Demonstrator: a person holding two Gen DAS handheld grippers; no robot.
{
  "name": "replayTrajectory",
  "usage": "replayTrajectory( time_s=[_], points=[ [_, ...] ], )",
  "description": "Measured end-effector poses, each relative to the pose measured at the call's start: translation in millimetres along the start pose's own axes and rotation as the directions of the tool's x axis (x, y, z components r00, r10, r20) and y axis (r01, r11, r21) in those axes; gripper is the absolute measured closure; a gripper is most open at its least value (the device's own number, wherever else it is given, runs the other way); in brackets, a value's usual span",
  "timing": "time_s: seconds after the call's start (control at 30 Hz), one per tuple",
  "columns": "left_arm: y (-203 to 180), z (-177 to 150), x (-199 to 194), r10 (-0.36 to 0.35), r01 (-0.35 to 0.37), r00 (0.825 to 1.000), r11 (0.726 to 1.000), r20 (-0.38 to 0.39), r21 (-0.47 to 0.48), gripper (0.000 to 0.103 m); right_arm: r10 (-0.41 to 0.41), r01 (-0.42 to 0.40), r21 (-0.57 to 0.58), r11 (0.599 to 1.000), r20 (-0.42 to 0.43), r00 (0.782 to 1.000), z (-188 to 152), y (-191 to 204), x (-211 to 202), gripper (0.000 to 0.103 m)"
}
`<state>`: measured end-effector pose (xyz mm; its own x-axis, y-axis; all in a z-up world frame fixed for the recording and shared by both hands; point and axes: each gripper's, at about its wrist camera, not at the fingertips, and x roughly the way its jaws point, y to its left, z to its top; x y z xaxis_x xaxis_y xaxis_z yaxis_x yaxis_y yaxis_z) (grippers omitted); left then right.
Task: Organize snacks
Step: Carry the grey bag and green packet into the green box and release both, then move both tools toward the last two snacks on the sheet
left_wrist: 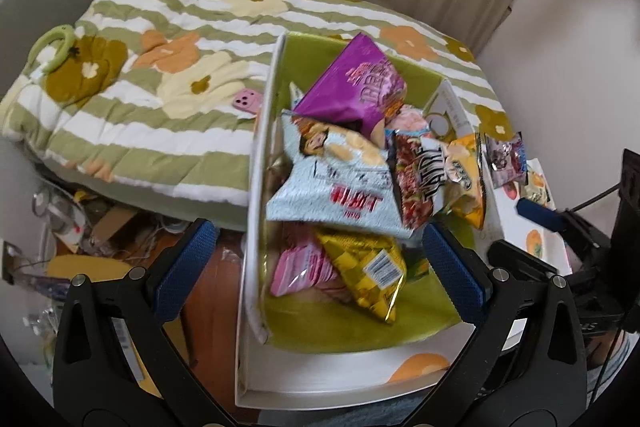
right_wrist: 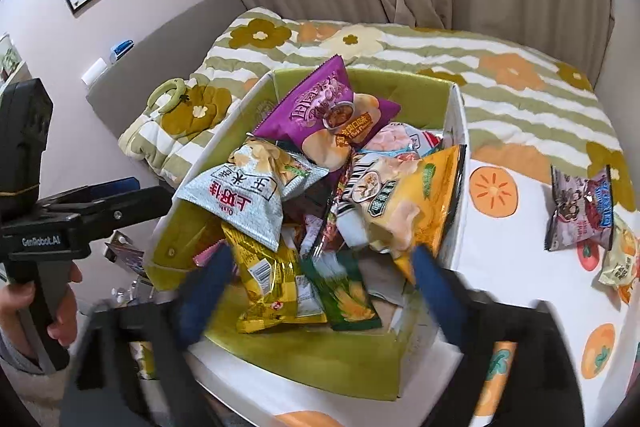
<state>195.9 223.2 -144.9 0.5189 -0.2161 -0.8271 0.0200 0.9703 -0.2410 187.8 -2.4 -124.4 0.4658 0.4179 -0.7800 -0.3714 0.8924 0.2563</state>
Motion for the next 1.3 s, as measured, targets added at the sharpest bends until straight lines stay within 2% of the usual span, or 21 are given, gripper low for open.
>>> replayTrajectory(
  time_s=[0.17, 0.23, 0.43, 0.6, 0.77, 0.87, 1.0, 1.17, 1.23, 1.3],
  points=[
    [2.2, -12.8, 1.0, -0.004, 0.004, 1.000, 1.000, -0.007, -0.030, 0.000, -0.012, 0.012, -0.044, 0.999, 0.009, 1.000, -10.8, 4.5, -8.1, 0.005],
    [-1.1, -16.1, -1.1, -0.006, 0.006, 1.000, 1.000, -0.005, -0.029, 0.000, -0.009, 0.010, -0.052, 0.999, 0.010, 1.000, -12.9, 5.7, -10.9, 0.001],
    [-11.5, -17.8, -9.8, 0.023, -0.022, 1.000, 1.000, 0.019, -0.022, 0.000, -0.028, 0.030, -0.073, 0.997, 0.026, 0.999, -15.7, 10.3, -20.6, 0.001],
    [-29.1, -12.5, -27.0, 0.004, -0.006, 0.998, 1.000, 0.067, 0.025, 0.000, -0.044, 0.047, -0.040, 0.998, 0.073, 0.996, -11.5, 11.2, -36.3, 0.001],
    [-60.2, -4.1, -43.2, -0.047, 0.035, 0.992, 0.994, 0.116, 0.100, 0.000, -0.101, 0.102, -0.001, 0.995, 0.154, 0.983, -9.4, 6.7, -73.9, 0.001],
    [-84.5, -0.2, -48.4, -0.099, 0.081, 0.987, 0.987, 0.129, 0.143, 0.000, -0.175, 0.171, 0.036, 0.985, 0.186, 0.967, -13.9, -3.5, -98.1, 0.001],
    [-124.2, 5.2, -50.0, -0.160, 0.128, 0.979, 0.966, 0.130, 0.223, 0.000, -0.261, 0.242, 0.115, 0.963, 0.200, 0.944, -24.6, -24.8, -124.9, 0.001],
    [-185.0, 16.0, -38.6, -0.205, 0.158, 0.971, 0.934, 0.120, 0.321, 0.000, -0.367, 0.311, 0.247, 0.918, 0.223, 0.903, -40.8, -73.9, -160.6, 0.001],
    [-215.0, 21.2, -27.4, -0.223, 0.168, 0.969, 0.913, 0.110, 0.373, 0.000, -0.393, 0.326, 0.284, 0.902, 0.223, 0.892, -44.1, -93.9, -169.8, 0.001],
    [-248.8, 27.7, -8.8, -0.258, 0.203, 0.964, 0.872, 0.065, 0.444, 0.000, -0.425, 0.347, 0.322, 0.881, 0.217, 0.879, -48.0, -119.2, -179.6, 0.001]
  ],
)
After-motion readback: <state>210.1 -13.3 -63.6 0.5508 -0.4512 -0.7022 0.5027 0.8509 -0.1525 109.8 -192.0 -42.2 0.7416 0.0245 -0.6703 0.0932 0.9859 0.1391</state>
